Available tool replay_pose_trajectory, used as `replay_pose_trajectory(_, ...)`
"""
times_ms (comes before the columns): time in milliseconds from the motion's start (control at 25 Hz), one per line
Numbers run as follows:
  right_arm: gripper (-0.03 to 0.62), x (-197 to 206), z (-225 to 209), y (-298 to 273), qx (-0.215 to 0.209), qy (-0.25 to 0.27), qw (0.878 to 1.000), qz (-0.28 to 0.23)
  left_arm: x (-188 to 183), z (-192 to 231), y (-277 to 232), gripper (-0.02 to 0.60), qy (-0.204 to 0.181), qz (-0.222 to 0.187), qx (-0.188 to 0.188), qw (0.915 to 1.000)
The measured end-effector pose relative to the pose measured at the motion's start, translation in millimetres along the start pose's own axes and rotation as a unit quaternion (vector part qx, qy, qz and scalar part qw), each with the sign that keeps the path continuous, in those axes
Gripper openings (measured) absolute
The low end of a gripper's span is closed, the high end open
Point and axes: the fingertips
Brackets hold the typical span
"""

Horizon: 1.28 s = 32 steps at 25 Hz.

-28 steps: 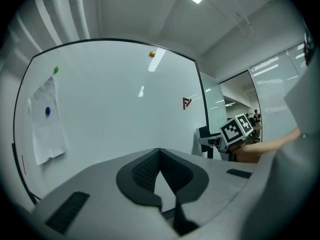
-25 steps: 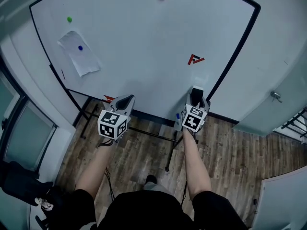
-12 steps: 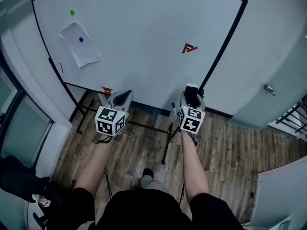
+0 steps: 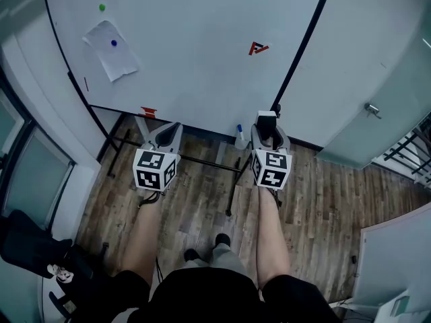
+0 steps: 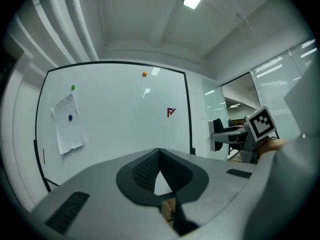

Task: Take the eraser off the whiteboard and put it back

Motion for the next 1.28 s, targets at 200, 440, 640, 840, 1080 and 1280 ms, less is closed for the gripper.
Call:
replay_pose_trajectory(200, 0.242, 1, 6, 20, -0.028, -0.008, 1.000, -0.006, -1, -25, 14, 0.018, 0.025, -0.016, 0.013, 0.9995)
replay_pose_trajectory(440, 0.242, -2, 8, 45, -0.069, -0.008, 0.997, -0.022, -6, -65, 33, 0.018, 0.033, -0.021, 0.033, 0.9987)
replay_pose_trajectory(640, 0.242, 10, -18, 66, -0.088, -0.004, 0.996, -0.020, -10, -101, 44, 0.018, 0.027, -0.021, 0.010, 0.9994)
replay_pose_trajectory(840, 0.242, 26, -49, 93, -0.105, 0.011, 0.994, -0.019, -7, -143, 51, 0.018, 0.016, -0.015, -0.010, 0.9997)
replay_pose_trajectory(1080, 0.241, 55, -78, 126, -0.128, 0.028, 0.991, -0.013, 4, -201, 52, 0.018, 0.029, -0.009, -0.010, 0.9995)
replay_pose_trajectory(1280, 0.242, 81, -97, 148, -0.144, 0.035, 0.989, -0.005, 14, -245, 56, 0.018, 0.027, -0.004, -0.016, 0.9995)
Point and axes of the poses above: the fingertips, and each gripper's own axes: y backward along the fingers, z to its left, x out of its underside, and after that the axes turned 15 degrees about z, right-handed
